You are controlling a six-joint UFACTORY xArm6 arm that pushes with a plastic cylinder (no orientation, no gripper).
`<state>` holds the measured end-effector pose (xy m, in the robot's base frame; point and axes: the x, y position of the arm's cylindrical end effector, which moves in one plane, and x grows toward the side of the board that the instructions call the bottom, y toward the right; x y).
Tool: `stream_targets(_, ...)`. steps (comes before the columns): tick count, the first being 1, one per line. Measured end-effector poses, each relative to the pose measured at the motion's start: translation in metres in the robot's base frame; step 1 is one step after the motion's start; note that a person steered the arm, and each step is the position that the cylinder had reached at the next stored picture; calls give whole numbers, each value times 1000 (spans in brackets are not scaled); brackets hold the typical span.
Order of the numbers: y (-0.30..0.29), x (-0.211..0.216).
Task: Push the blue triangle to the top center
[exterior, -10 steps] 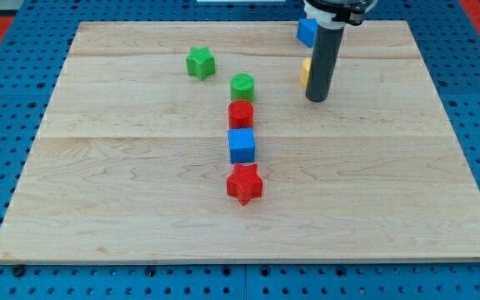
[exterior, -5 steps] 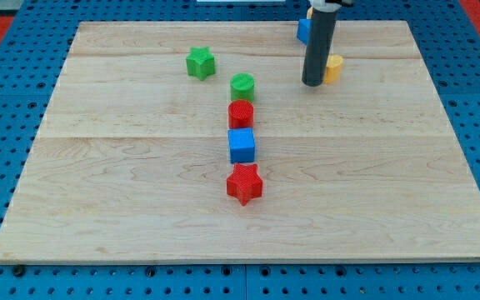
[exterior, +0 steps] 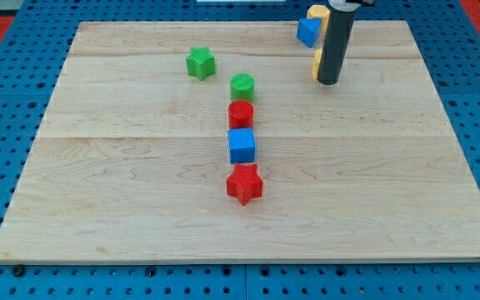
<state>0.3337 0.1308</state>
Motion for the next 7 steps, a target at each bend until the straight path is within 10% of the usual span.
stream_targets(3,23,9)
stream_targets(7,54,-138)
